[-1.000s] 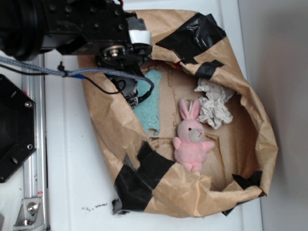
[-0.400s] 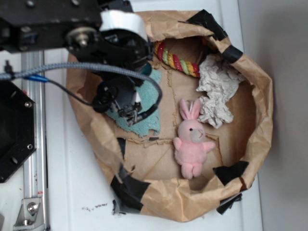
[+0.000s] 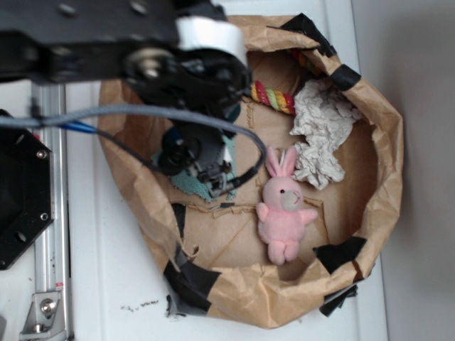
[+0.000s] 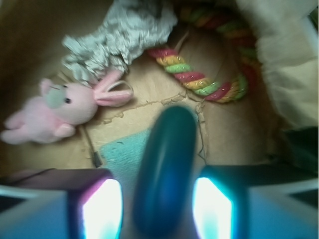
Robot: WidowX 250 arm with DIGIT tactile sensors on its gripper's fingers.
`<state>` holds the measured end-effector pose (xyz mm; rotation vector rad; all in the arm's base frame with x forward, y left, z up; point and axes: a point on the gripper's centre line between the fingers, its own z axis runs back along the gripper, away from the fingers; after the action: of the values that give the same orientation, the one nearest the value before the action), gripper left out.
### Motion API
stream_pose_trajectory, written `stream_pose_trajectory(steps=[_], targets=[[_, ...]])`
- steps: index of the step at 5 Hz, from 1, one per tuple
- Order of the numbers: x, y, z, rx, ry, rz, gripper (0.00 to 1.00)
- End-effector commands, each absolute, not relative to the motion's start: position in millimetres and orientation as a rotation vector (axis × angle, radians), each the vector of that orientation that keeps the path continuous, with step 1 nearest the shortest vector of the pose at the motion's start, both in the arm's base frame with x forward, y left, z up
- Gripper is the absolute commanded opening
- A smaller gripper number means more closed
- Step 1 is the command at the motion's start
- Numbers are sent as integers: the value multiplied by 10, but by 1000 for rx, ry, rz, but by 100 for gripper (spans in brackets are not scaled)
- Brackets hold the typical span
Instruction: Grab the plastic pickle.
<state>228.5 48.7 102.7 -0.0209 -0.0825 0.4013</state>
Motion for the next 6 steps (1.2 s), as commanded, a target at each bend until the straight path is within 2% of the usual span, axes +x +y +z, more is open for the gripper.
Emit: stream_pose_trajectory(steps=[1,2,4,6], targets=[[2312,521,960,-13,-110,331,100],[2203,624,951,-20,-119,358,100],[1948,783,813,-75,-115,390,100],[2026,723,562,-24,-149,347,100]])
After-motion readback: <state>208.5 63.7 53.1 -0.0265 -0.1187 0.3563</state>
